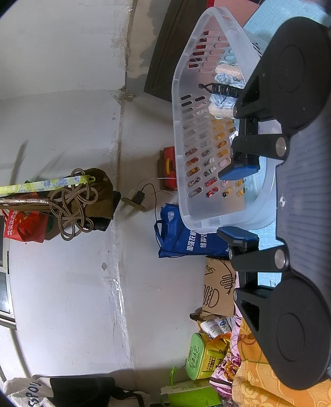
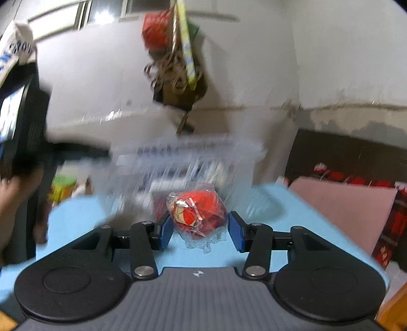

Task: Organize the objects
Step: 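Carry the bagged red ball into the basket and release it, then grasp the clear plastic bottle with the right gripper, then lift the bottle over the basket and open the right gripper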

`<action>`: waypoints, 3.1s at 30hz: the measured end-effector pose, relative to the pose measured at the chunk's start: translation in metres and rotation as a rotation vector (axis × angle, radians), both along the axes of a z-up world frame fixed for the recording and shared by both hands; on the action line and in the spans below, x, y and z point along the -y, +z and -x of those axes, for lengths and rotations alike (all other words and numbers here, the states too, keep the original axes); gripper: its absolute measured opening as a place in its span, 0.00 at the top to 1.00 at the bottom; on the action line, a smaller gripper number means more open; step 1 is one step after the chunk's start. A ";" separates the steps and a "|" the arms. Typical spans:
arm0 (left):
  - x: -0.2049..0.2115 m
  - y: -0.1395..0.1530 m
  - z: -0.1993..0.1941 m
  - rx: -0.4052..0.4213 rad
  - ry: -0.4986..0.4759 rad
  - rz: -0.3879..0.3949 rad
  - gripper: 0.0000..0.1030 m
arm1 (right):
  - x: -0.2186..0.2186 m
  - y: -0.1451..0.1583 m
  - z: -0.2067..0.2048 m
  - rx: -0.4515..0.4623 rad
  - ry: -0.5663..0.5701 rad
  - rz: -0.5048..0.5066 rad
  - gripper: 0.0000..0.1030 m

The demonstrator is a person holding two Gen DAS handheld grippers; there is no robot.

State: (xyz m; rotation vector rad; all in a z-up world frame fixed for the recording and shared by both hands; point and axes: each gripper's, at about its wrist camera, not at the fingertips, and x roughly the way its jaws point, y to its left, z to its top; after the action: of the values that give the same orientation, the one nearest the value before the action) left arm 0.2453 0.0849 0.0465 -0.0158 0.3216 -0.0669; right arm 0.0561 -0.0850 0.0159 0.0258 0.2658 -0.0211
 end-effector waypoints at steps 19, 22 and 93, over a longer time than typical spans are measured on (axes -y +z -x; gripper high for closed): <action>0.001 -0.001 -0.003 -0.009 -0.006 -0.007 0.57 | -0.006 0.064 -0.173 -0.037 -0.075 0.136 0.00; 0.001 -0.001 -0.003 -0.010 -0.006 -0.008 0.57 | -0.002 0.056 -0.152 0.017 -0.048 0.114 0.00; 0.000 0.001 -0.001 -0.007 -0.010 -0.005 0.57 | -0.088 -0.054 -0.078 -0.361 0.301 -0.027 0.08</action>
State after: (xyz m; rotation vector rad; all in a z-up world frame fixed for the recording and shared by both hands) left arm 0.2468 0.0845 0.0470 -0.0091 0.3289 -0.0760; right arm 0.1337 0.0027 -0.0381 0.0086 0.6290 0.2793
